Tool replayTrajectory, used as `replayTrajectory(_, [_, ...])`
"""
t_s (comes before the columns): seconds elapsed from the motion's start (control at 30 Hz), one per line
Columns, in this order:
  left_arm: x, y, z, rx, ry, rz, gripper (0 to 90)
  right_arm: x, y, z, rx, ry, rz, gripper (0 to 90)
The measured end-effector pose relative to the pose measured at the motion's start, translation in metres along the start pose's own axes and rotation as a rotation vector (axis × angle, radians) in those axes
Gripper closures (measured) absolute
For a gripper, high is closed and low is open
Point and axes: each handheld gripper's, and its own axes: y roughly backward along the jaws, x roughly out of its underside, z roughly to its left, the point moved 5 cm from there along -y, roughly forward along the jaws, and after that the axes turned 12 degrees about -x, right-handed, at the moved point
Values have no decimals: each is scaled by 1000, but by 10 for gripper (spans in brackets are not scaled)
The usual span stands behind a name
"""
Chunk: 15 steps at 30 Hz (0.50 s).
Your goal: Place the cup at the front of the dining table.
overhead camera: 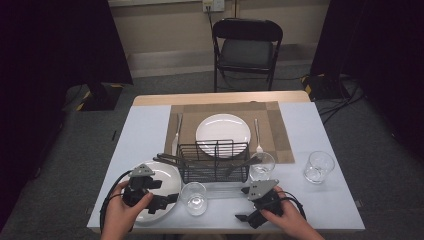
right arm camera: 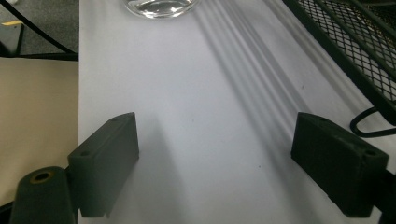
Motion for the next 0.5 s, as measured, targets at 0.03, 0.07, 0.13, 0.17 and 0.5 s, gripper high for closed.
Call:
replayTrajectory(0.03, [0, 0, 0, -2, 0, -1, 175, 0, 0, 0, 0, 0, 0, 139])
replayTrajectory(0.07, [0, -1, -1, 0, 0, -2, 175, 0, 0, 0, 0, 0, 0, 139])
replayTrajectory(0.13, [0, -2, -2, 4, 2, -2, 175, 0, 0, 0, 0, 0, 0, 139])
replayTrajectory(0.17, [0, -4, -3, 7, 2, 1, 175, 0, 0, 0, 0, 0, 0, 139])
replayTrajectory(0.5, [-1, -6, -5, 3, -5, 5, 162, 0, 0, 0, 0, 0, 0, 139])
